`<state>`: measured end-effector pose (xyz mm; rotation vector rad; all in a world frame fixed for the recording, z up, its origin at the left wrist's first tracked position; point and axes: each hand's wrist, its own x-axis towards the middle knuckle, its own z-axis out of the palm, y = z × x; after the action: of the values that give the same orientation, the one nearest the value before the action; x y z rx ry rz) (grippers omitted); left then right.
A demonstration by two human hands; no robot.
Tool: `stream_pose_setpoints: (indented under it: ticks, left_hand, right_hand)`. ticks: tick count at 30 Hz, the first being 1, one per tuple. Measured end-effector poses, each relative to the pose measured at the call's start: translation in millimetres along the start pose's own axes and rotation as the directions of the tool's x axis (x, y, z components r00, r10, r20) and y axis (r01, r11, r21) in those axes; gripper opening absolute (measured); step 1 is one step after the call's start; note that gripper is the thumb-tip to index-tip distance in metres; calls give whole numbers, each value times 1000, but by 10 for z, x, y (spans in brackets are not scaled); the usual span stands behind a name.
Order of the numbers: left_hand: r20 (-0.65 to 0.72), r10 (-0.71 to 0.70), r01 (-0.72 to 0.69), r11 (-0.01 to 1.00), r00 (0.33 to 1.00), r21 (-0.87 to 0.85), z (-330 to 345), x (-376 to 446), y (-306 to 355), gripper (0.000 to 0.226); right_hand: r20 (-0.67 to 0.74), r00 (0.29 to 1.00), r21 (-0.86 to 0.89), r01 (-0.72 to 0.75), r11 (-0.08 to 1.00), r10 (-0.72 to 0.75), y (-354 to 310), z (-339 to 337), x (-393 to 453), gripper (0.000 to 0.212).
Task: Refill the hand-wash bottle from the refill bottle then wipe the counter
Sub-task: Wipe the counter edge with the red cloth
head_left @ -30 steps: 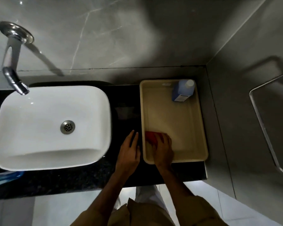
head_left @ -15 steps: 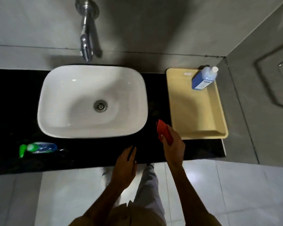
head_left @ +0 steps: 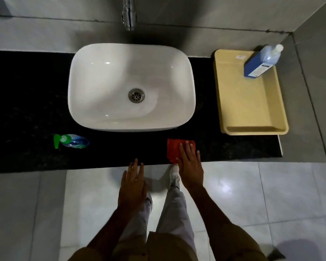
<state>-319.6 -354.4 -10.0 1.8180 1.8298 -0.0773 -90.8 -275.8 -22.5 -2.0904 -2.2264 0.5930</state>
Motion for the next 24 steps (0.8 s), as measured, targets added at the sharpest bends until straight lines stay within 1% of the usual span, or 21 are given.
stream_pose_setpoints:
  ticks: [4,5,7,9,10,11,12,13,15,16,17,18,20,22,23,24]
  left_hand:
    - [5,-29,28,998,1000,61,35,-33,-68,65]
    - [4,-38,38,996,999,75,53,-43,-94,66]
    - [7,-46,45,995,999,86,72,-74,-144,68]
    - [1,-42,42,995,999,88,76,-80,-185,69]
    - [3,-51,50,995,999,87,73,-83,-202,69]
    - [7,-65,64,994,998,84,69,-83,-217,69]
    - [8,-78,77,994,997,82,70,-88,-233,69]
    - [4,-86,85,993,996,78,76,-92,-245,69]
    - [-3,-103,103,992,995,70,91,-103,-286,69]
    - [-4,-107,107,992,994,73,96,-109,-302,69]
    - [-6,-106,106,991,994,82,104,-111,-312,70]
    - [-9,-103,103,991,995,89,108,-109,-314,70]
    - [0,-98,98,992,995,78,95,-119,-317,71]
    - [-15,-88,88,994,996,57,66,-125,-346,71]
    - [-18,-84,85,996,996,40,51,-128,-369,70]
    - [-12,-79,79,996,997,28,34,-134,-410,70]
  right_hand:
    - [-5,994,66,-107,992,108,-333,121,177,60]
    - [-2,994,69,-110,992,111,-419,162,187,61]
    - [14,999,31,-34,999,34,-445,222,96,62]
    - [37,994,-42,102,994,-100,-261,229,-60,61]
    - [46,989,-63,142,988,-139,-145,206,-125,61]
    - [41,989,-65,141,988,-139,-53,178,-159,61]
    - [19,995,-53,99,994,-99,-11,163,-156,61]
    - [-11,1000,-36,29,999,-29,-31,158,-118,60]
    - [-57,990,4,-126,992,126,-264,197,64,60]
    - [-59,980,31,-189,981,191,-424,231,164,60]
    - [-45,975,45,-216,975,218,-583,268,245,61]
    - [-28,979,44,-203,978,204,-707,303,298,61]
    - [2,996,4,-92,996,92,-809,365,275,62]
    - [20,997,-74,79,994,-77,-713,374,133,62]
    - [31,991,-99,135,986,-132,-622,349,76,62]
    - [31,990,-105,140,984,-138,-563,324,47,61]
